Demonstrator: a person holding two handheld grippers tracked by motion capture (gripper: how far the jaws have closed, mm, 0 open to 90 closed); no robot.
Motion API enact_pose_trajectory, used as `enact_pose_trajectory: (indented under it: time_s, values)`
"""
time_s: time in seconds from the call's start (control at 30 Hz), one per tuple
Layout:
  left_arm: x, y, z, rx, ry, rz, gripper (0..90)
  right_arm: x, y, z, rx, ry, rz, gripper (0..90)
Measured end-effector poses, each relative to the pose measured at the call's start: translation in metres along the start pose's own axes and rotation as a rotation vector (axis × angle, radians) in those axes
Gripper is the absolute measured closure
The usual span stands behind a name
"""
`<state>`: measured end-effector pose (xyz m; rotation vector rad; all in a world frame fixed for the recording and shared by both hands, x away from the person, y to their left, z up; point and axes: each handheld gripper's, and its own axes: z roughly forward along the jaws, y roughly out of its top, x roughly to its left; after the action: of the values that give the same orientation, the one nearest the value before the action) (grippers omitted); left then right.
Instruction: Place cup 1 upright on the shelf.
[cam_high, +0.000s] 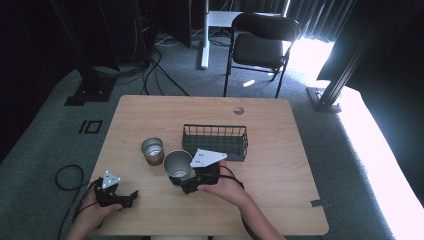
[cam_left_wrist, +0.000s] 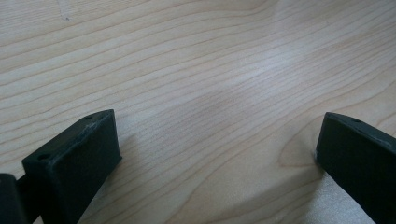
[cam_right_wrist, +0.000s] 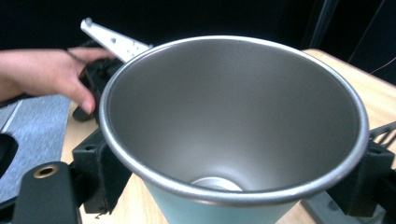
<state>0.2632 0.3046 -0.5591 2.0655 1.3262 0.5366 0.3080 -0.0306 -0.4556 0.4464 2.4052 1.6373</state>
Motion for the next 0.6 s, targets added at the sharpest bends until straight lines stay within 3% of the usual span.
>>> enact_pose_trajectory:
  time_s: [0.2,0.33,0.37,0.43,0.57,0.6]
  values:
    - [0.0,0.0,0.0,0.0,0.0,0.0,0.5,-0.005,0.012,-0.008,-0.027,-0.038,-0.01,14.3]
    - [0.0,0.0,0.0,0.0,0.0,0.0,0.5,-0.01,0.021,-0.016,-0.06,-0.07,0.009,14.3]
    - [0.0,0.0,0.0,0.0,0.0,0.0,0.5,-0.013,0.027,-0.02,-0.072,-0.098,0.003,14.3]
    - [0.0,0.0,0.0,-0.001,0.0,0.0,0.5,-0.014,0.028,-0.021,-0.072,-0.108,0.002,14.3]
    - [0.0,0.0,0.0,0.0,0.0,0.0,0.5,-0.025,0.036,-0.031,-0.098,-0.188,0.035,14.4]
    - [0.0,0.0,0.0,0.0,0.0,0.0,0.5,-0.025,0.036,-0.031,-0.098,-0.188,0.035,14.4]
